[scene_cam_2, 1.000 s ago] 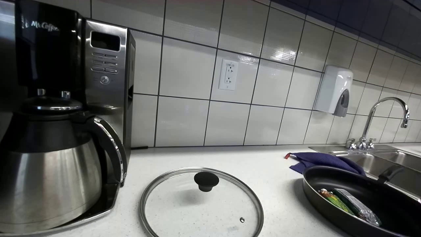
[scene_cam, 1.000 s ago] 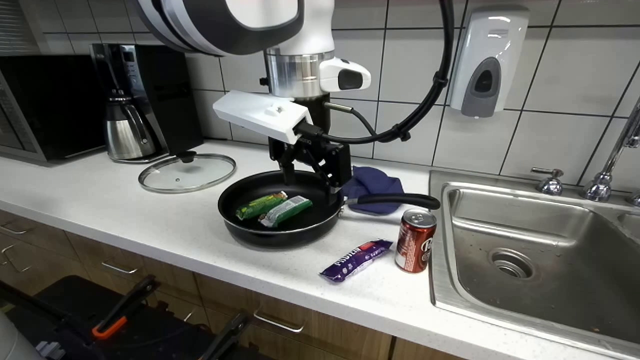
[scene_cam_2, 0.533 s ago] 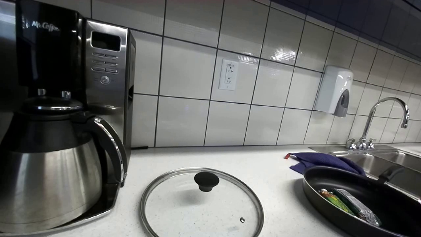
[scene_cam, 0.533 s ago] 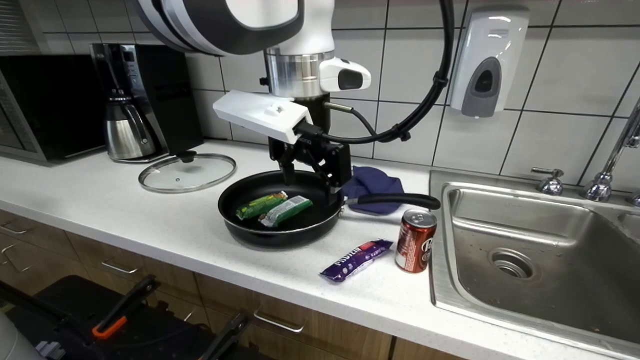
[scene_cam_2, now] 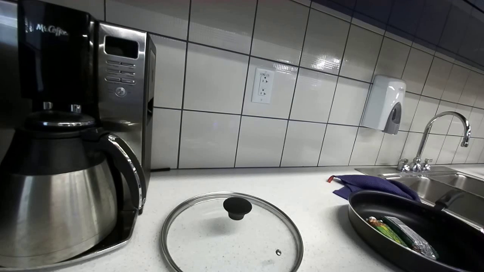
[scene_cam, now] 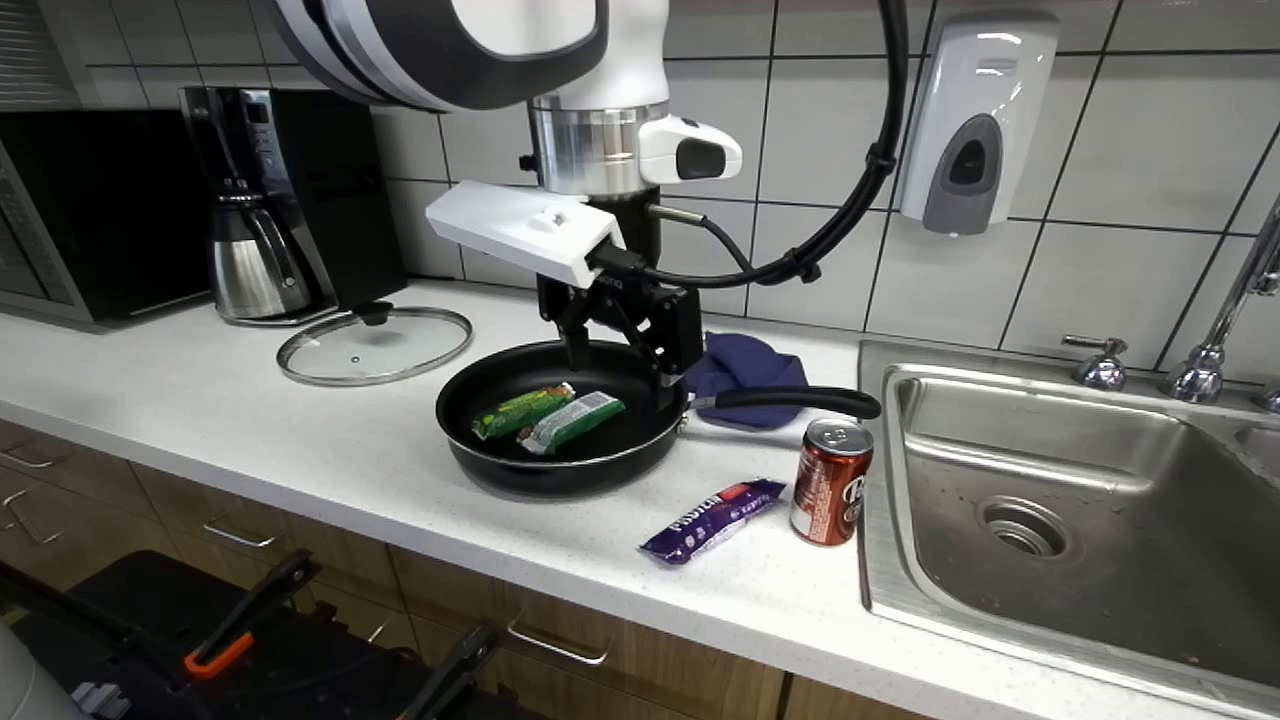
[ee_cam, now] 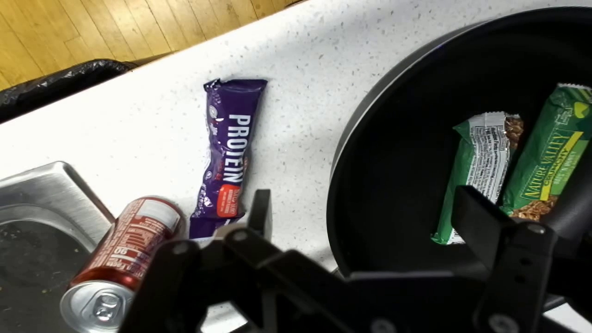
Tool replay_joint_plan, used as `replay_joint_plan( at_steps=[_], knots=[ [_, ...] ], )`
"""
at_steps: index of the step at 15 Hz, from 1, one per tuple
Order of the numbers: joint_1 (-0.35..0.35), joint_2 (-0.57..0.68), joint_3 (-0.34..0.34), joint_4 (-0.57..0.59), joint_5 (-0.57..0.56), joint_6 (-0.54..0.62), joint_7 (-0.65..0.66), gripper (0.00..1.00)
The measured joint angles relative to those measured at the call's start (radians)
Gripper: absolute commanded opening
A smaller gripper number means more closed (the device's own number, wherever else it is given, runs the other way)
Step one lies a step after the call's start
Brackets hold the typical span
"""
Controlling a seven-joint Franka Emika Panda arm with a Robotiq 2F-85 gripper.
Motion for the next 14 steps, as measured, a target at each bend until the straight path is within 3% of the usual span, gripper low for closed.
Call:
replay_joint_plan(
  at_steps=[6, 14],
  knots=[
    [0.0, 0.003, -0.005, 0.0, 0.0, 0.003, 0.0, 1.0],
    [-0.013, 0.037, -0.069, 0.001, 0.0, 0.069, 0.0, 1.0]
  ],
)
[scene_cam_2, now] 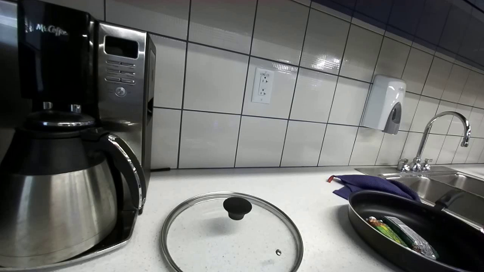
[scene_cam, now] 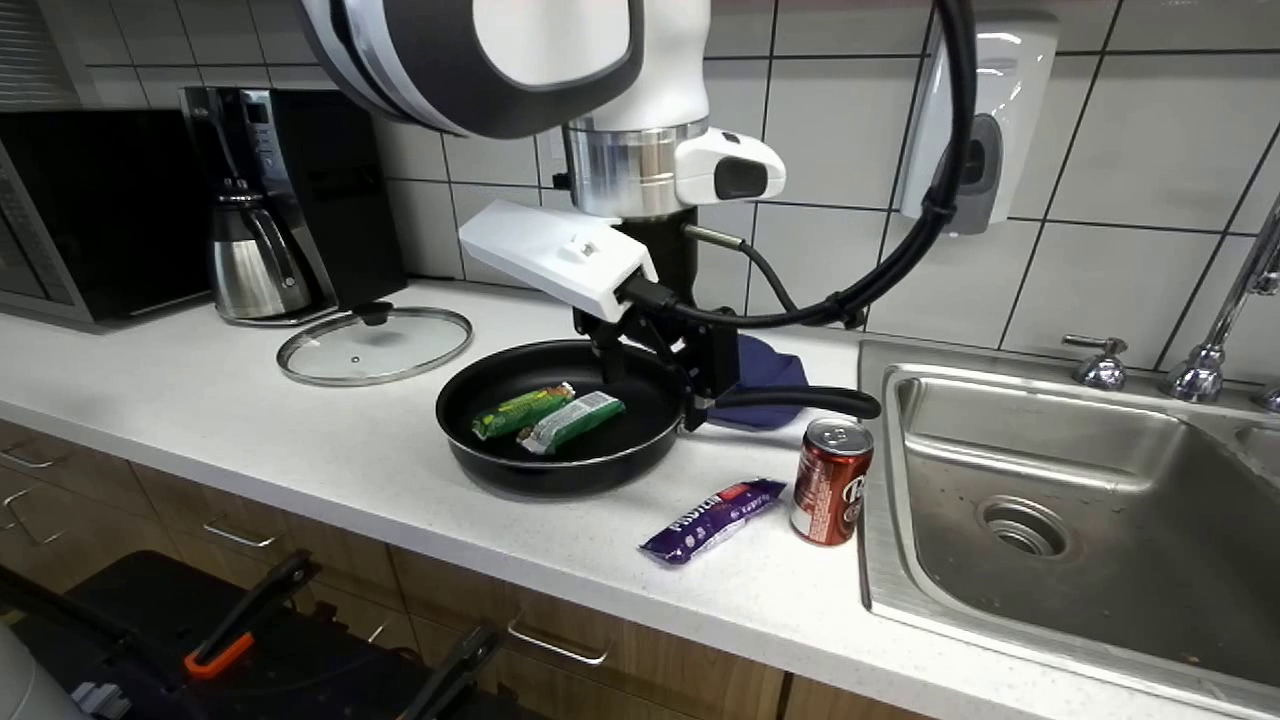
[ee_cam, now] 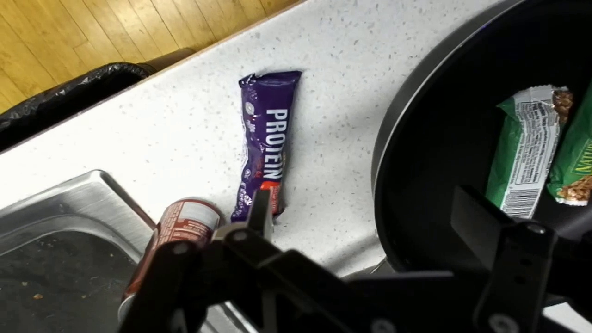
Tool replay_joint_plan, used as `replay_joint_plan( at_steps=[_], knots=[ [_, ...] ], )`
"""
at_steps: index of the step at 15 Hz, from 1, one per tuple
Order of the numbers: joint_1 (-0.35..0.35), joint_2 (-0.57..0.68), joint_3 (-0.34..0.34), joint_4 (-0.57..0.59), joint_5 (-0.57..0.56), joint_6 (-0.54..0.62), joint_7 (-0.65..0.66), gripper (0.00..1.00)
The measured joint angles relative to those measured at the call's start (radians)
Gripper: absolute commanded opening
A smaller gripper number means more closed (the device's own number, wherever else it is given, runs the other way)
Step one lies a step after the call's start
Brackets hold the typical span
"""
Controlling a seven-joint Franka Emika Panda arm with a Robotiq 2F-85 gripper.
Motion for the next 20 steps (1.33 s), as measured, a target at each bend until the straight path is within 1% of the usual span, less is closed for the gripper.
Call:
replay_joint_plan(
  at_steps=[6, 9, 14, 20],
  knots=[
    [-0.025, 0.08, -0.038, 0.014, 0.0, 0.074, 0.0, 1.0],
    [-0.038, 0.139, -0.047, 0.037, 0.0, 0.091, 0.0, 1.0],
    [-0.05, 0.232, -0.056, 0.084, 0.0, 0.109, 0.009, 1.0],
    [-0.05, 0.334, -0.057, 0.129, 0.034, 0.142, 0.013, 1.0]
  ],
)
